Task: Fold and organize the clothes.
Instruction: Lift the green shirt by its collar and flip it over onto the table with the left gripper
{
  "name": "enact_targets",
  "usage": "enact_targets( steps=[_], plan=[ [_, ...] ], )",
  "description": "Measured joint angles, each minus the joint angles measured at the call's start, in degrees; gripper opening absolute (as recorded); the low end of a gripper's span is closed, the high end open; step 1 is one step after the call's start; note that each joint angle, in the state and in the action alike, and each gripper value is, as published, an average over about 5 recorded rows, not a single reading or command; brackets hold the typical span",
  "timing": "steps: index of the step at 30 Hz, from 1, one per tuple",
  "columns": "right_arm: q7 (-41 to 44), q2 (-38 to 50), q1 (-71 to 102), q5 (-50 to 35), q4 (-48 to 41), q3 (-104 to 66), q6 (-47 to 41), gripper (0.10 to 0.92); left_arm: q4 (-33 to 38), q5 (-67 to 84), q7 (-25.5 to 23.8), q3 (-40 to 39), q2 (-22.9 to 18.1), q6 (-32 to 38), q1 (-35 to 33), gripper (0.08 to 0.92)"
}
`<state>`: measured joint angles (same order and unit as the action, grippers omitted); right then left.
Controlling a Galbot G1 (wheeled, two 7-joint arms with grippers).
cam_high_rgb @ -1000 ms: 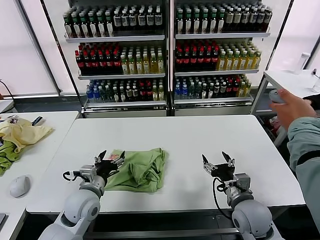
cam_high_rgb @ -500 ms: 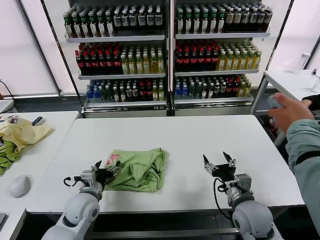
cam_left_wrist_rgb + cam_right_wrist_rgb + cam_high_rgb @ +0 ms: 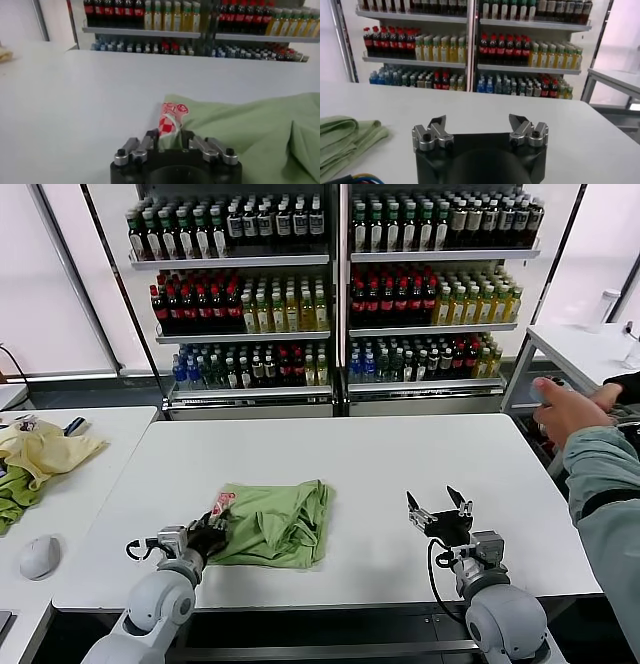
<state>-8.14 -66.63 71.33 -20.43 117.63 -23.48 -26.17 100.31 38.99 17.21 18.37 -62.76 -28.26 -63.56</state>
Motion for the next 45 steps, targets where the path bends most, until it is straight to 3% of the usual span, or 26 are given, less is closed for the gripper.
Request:
enact_targets(
  steps=[7, 10, 20, 30, 38, 45],
  plan=[
    [-0.02, 0.01, 0.13, -0.12, 0.11, -0.27, 0.14, 0.823, -0.11, 8.08, -1.04, 2.17, -0.77, -0.9, 0.07, 0.132],
    [-0.04, 0.09, 0.11, -0.24, 0.19, -0.32, 0.2, 0.823, 0.17, 12.88, -1.25, 3.52, -1.27, -1.38, -0.07, 0.106],
    [-0.08, 0.35, -0.3, -0.81, 0.26, -0.36, 0.27, 0.823, 2.83, 28.81, -0.7, 10.97, -0.96, -3.02, -0.44, 0.104],
    [-0.05, 0.13, -0.82, -1.41, 0.4, -0.13, 0.45, 0.823, 4.85, 39.69, -0.08, 22.7, 3.39, -4.5, -0.2, 0.104],
    [0.01, -0.06, -0.68, -1.94, 1.14, -0.24, 0.56, 0.823, 7.03, 41.24, -0.01, 31.07, 9.12, -4.94, 1.02, 0.104],
    [0.1, -0.59, -0.43, -2.01, 1.45, -0.18, 0.83, 0.823, 10.94, 34.67, -0.67, 30.68, 11.57, -4.89, 0.36, 0.104]
  ],
)
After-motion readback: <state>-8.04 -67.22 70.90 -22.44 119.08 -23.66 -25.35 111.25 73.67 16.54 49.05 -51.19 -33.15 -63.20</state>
